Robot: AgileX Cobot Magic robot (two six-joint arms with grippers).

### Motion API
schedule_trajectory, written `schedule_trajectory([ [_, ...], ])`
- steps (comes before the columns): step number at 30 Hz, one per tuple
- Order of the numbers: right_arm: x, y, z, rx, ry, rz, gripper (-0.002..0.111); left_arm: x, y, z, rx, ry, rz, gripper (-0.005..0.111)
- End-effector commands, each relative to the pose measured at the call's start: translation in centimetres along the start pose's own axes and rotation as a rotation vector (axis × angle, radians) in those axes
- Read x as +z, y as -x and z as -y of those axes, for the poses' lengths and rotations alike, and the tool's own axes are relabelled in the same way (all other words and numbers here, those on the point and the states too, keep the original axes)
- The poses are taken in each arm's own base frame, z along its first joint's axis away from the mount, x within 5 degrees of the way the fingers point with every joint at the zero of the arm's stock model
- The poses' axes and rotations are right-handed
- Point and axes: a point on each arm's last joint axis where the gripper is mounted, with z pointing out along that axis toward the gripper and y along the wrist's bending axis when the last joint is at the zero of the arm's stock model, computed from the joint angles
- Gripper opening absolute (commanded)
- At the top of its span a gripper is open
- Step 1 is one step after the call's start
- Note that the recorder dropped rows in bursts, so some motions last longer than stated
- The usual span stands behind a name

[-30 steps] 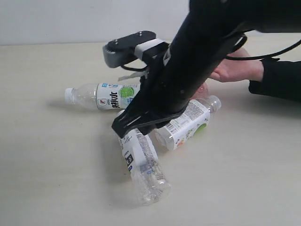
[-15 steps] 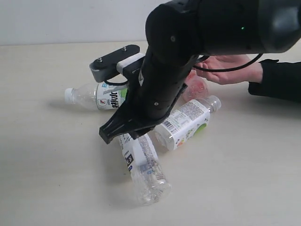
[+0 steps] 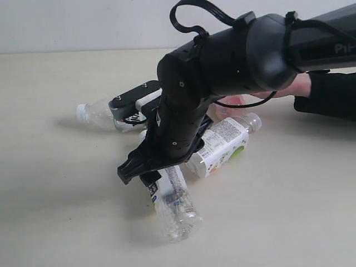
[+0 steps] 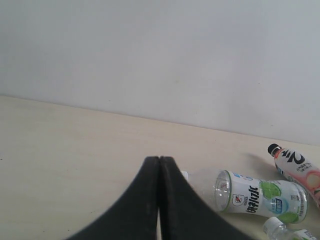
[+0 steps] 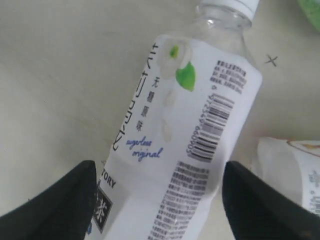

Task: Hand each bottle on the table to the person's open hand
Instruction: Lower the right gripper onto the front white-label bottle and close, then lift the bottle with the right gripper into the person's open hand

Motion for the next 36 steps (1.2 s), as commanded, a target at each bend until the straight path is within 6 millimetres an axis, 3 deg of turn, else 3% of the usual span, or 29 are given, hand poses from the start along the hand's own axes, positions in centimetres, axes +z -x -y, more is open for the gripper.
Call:
schedule_trajectory([
  [1, 1.0, 0.3, -0.1, 0.002, -0.001, 0.006, 0.069, 0.0, 0.0, 0.0, 0.002, 0.0, 0.01, 0.0],
  [9, 2.8, 0.0, 0.0, 0.002, -0.01, -0.039, 0.069, 0.0, 0.0, 0.0, 0.002, 0.0, 0.01, 0.0],
  [23, 3.1, -0.1, 0.0, 0.002, -0.011, -0.054, 0.075, 0.0, 0.0, 0.0, 0.002, 0.0, 0.01, 0.0],
  [25, 3.1, -0.1, 0.0, 0.002, -0.011, -0.054, 0.066, 0.0, 0.0, 0.0, 0.002, 0.0, 0.01, 0.0],
  [27, 3.1, -0.1, 0.0, 0.004, -0.009, -0.054, 0.049, 0.0, 0.0, 0.0, 0.002, 0.0, 0.01, 0.0],
  [28, 2.8, -0.1, -0.1, 0.016, 0.002, -0.047, 0.034, 0.0, 0.0, 0.0, 0.002, 0.0, 0.01, 0.0],
  [29, 2.6, -0.1, -0.2, 0.026, 0.011, -0.044, 0.027, 0.0, 0.0, 0.0, 0.002, 0.0, 0.01, 0.0],
  [31, 0.9, 0.1, -0.4, 0.039, 0.032, -0.012, 0.0, 0.0, 0.0, 0.0, 0.002, 0.0, 0.01, 0.0],
  [36, -5.9, -0.9, -0.7, -0.061, 0.056, 0.001, 0.0, 0.0, 0.0, 0.0, 0.002, 0.0, 0.01, 0.0],
])
